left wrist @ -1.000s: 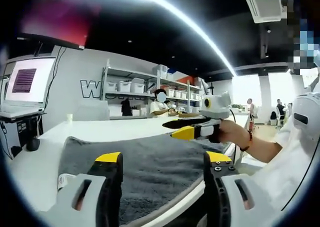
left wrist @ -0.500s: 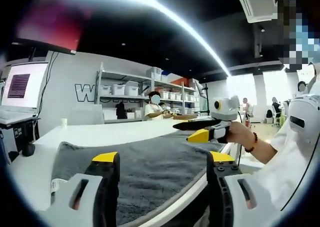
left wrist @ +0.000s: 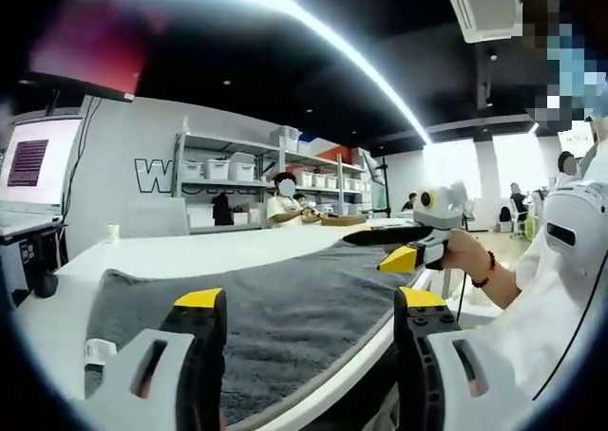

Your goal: Open the folded towel by lifting each exposed corner and separating the folded layers until the towel lies flat within the target outline without major curled edges

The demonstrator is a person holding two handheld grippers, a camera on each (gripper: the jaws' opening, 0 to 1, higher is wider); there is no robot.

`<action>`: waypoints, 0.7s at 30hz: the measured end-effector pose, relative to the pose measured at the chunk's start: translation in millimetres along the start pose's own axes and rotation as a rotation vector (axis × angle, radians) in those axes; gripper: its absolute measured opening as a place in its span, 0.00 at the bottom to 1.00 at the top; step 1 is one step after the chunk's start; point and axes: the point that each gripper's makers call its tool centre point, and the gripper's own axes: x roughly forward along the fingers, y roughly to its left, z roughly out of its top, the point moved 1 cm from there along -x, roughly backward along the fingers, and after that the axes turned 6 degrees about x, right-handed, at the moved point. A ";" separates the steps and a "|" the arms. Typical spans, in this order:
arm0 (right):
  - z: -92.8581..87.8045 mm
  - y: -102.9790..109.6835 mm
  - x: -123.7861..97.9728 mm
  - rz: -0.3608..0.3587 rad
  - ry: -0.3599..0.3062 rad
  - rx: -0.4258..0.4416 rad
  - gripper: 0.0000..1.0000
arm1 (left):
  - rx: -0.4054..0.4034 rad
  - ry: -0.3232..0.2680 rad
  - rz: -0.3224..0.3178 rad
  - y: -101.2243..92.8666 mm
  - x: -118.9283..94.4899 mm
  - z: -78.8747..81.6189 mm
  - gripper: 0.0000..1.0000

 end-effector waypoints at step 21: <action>-12.1 -6.9 -20.3 -0.030 0.031 -0.023 0.67 | 0.004 0.008 -0.002 -3.1 0.7 -4.2 0.70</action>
